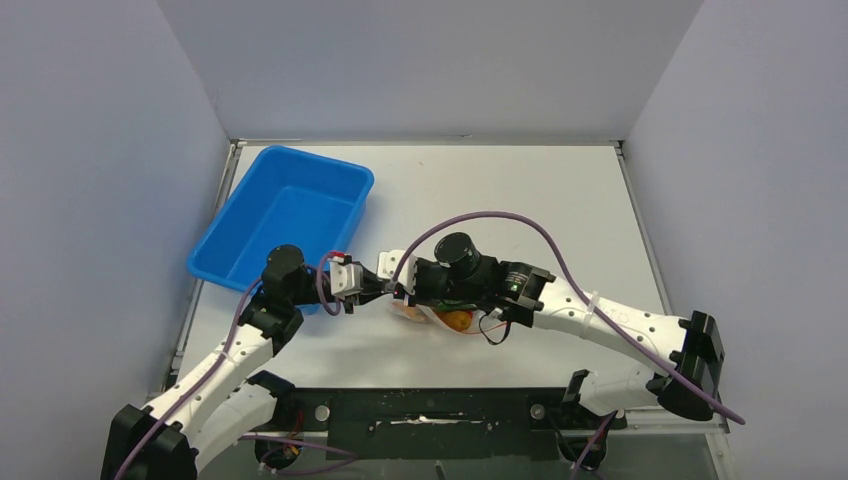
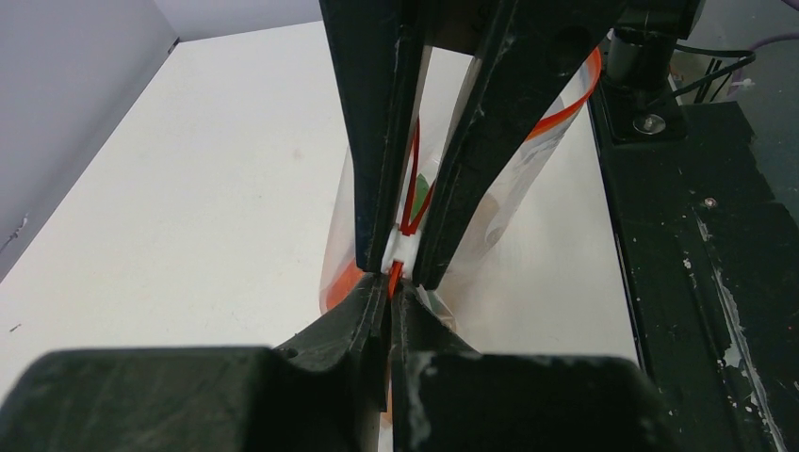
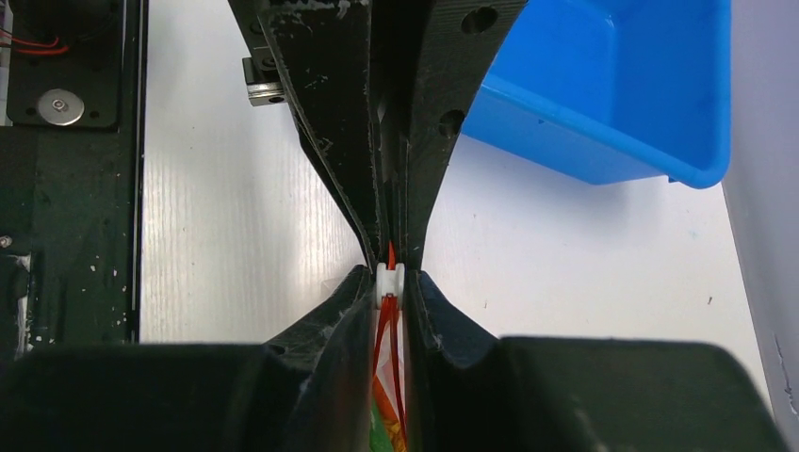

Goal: Place the food in the zip-top bag and seal the zipper
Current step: Zip the zipper food storage bag at the center of the board.

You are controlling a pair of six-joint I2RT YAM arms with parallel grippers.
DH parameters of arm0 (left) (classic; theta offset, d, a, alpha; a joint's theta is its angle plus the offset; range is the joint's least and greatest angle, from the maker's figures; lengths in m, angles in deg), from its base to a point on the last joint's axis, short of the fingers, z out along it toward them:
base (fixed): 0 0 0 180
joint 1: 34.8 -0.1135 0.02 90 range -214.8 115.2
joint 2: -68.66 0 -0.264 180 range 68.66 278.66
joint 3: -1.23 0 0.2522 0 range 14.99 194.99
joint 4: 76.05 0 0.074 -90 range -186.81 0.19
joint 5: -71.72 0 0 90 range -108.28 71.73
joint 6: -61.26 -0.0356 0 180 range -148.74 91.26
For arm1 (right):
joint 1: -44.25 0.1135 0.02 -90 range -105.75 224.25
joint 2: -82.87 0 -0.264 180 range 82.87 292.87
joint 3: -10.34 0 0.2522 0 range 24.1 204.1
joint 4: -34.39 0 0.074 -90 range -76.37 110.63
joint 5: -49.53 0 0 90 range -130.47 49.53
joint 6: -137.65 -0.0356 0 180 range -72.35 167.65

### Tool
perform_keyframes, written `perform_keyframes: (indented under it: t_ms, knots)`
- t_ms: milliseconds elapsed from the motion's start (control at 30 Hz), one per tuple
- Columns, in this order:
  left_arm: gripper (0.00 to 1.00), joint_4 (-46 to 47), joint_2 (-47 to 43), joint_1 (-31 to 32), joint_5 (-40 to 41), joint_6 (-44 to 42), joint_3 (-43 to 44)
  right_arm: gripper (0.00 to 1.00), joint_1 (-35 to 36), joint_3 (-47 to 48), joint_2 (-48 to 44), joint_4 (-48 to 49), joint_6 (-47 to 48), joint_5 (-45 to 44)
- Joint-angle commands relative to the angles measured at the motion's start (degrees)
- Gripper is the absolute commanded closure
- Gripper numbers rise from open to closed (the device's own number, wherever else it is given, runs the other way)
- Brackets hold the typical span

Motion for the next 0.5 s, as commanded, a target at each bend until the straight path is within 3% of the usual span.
perform_keyframes:
  t_ms: [0, 467]
  knots:
    - [1.00, 0.8, -1.5, 0.0, -2.1, -1.3, 1.2, 1.00, 0.2, 0.5, -2.5, 1.5, 0.8, -2.8]
    - [1.00, 0.1, -3.0, -0.6, -0.8, -2.6, 1.1, 1.00, 0.1, -2.1, -5.5, -4.3, 1.5, -7.2]
